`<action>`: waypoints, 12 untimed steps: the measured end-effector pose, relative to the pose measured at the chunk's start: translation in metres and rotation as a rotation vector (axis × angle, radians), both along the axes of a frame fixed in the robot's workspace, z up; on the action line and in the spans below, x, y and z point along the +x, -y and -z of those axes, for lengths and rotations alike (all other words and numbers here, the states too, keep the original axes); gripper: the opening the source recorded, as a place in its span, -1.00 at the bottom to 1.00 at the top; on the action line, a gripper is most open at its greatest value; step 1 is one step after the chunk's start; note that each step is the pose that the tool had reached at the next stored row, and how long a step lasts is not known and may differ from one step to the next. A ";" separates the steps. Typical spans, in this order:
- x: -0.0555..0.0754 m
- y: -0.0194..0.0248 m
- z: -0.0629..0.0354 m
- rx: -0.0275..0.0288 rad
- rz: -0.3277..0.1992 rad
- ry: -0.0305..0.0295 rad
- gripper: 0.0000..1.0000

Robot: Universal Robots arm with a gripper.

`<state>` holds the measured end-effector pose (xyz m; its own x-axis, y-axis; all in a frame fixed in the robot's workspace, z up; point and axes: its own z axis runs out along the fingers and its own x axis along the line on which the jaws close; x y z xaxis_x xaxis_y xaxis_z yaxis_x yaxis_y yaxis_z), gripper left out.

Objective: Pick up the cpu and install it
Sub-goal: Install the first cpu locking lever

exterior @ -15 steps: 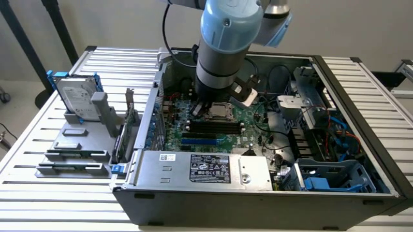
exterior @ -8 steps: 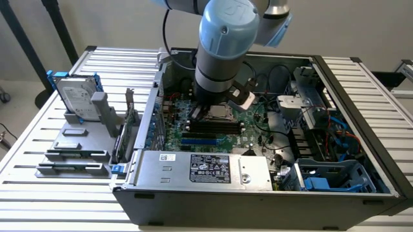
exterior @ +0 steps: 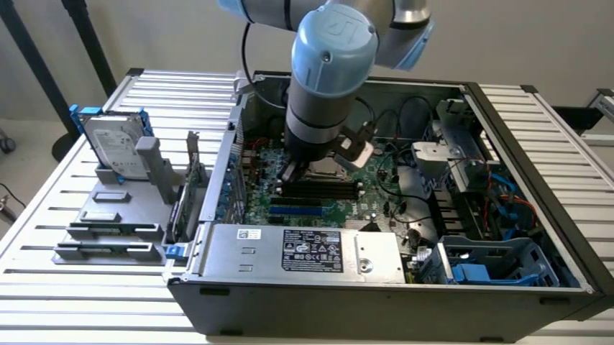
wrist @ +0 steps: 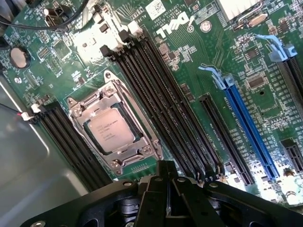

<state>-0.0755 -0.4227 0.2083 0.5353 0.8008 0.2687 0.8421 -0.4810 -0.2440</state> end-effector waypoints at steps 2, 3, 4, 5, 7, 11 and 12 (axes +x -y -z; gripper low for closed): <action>0.000 -0.0013 0.0028 -0.0001 -0.004 0.0001 -0.79; -0.001 -0.0022 0.0039 -0.0004 -0.006 0.0000 -0.79; -0.001 -0.0031 0.0050 -0.0003 -0.008 0.0000 -0.79; -0.001 -0.0041 0.0060 -0.0002 -0.009 0.0001 -0.79; -0.001 -0.0058 0.0080 0.0000 -0.013 0.0001 -0.79; -0.001 -0.0081 0.0111 -0.0002 -0.021 0.0000 -0.79; -0.001 -0.0086 0.0117 -0.0003 -0.023 0.0000 -0.79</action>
